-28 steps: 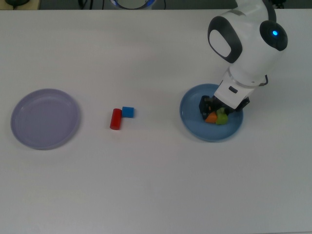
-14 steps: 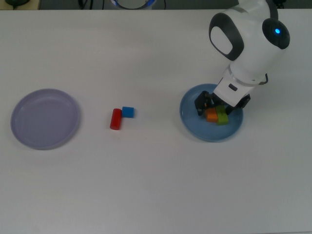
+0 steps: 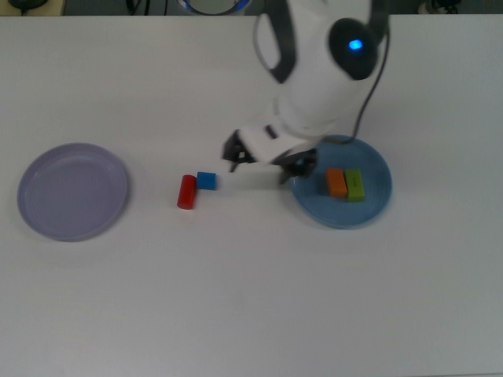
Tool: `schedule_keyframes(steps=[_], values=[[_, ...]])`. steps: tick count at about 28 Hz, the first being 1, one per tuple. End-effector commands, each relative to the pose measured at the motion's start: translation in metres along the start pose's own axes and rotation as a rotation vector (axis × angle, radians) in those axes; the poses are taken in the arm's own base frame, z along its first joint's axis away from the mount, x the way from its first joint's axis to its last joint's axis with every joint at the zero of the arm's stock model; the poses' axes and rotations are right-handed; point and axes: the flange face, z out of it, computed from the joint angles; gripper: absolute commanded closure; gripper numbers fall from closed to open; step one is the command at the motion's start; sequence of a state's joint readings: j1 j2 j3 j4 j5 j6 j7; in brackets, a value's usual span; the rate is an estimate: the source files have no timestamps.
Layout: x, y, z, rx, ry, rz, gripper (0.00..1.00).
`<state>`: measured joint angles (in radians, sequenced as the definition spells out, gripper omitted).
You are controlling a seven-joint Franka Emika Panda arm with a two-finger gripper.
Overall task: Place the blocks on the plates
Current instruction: 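Move the gripper to the red block and grasp it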
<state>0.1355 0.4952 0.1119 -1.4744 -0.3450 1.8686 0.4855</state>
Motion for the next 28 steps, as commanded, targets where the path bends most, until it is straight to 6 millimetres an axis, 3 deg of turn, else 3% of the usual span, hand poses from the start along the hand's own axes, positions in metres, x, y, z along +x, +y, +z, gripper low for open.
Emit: schedule_keyframes(steps=[1, 4, 10, 16, 23, 25, 28], values=[[0.009, 0.046, 0.020, -0.071, -0.013, 0.031, 0.00], [0.017, 0.074, 0.040, -0.081, -0.038, 0.050, 0.00], [0.024, 0.100, 0.073, -0.084, -0.078, 0.070, 0.00], [0.025, 0.098, 0.101, -0.104, -0.110, 0.051, 0.00], [0.026, 0.094, 0.110, -0.108, -0.104, 0.039, 0.04], [0.026, 0.094, 0.111, -0.107, -0.102, 0.039, 0.13], [0.026, 0.089, 0.116, -0.106, -0.103, 0.035, 0.57]])
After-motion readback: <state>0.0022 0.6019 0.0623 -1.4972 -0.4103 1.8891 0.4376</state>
